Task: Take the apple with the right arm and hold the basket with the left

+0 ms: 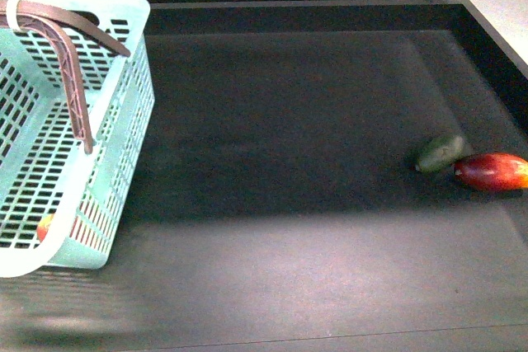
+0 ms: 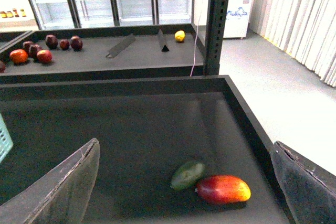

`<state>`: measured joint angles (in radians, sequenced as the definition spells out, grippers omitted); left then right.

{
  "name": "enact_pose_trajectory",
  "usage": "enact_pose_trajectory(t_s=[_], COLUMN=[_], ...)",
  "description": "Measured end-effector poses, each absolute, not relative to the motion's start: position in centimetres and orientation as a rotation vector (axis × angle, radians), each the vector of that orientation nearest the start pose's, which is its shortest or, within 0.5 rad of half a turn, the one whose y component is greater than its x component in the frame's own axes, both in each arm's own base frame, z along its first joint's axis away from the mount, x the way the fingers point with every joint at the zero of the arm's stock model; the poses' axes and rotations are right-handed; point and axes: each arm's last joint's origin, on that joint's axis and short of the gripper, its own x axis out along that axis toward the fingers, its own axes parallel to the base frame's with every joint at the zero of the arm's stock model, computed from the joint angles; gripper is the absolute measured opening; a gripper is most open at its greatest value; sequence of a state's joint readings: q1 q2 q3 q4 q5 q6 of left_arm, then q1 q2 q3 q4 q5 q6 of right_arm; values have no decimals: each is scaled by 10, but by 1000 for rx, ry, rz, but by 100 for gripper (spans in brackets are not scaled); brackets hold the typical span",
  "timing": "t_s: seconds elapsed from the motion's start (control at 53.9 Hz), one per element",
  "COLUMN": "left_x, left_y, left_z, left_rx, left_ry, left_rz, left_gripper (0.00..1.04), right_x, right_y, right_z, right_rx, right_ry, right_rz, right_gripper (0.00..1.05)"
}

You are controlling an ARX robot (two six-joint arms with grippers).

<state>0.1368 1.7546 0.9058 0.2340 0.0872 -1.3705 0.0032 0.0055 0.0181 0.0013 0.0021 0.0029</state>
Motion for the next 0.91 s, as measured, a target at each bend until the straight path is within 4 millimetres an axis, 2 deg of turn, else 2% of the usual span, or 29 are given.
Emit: enact_pose_trajectory(t_s=[0.204, 0.278, 0.463, 0.538, 0.63, 0.667, 0.742, 0.871, 0.908], left_x=[345, 344, 335, 322, 296, 287, 272, 268, 269], left_y=[45, 44, 44, 45, 49, 50, 51, 52, 51], left_z=[154, 157, 179, 193, 211, 216, 225, 230, 225], left_rx=[-1397, -1399, -1399, -1382, -1365, -1355, -1338, -1325, -1264], left_ry=[508, 510, 488, 469, 434, 427, 407, 393, 383], left_rz=[504, 505, 495, 502, 499, 499, 494, 474, 387], left_gripper=[21, 37, 65, 80, 97, 99, 97, 98, 94], right_x=[97, 97, 97, 97, 97, 97, 97, 97, 97], right_y=[0, 0, 0, 0, 0, 0, 0, 0, 0], right_z=[169, 169, 169, 169, 169, 169, 169, 169, 169], right_rx=[3, 3, 3, 3, 3, 3, 3, 3, 3], right_ry=[-14, -14, -14, -14, -14, -14, -14, -14, -14], right_rz=[1, 1, 1, 1, 1, 1, 1, 1, 1], right_gripper=[96, 96, 96, 96, 96, 96, 96, 96, 96])
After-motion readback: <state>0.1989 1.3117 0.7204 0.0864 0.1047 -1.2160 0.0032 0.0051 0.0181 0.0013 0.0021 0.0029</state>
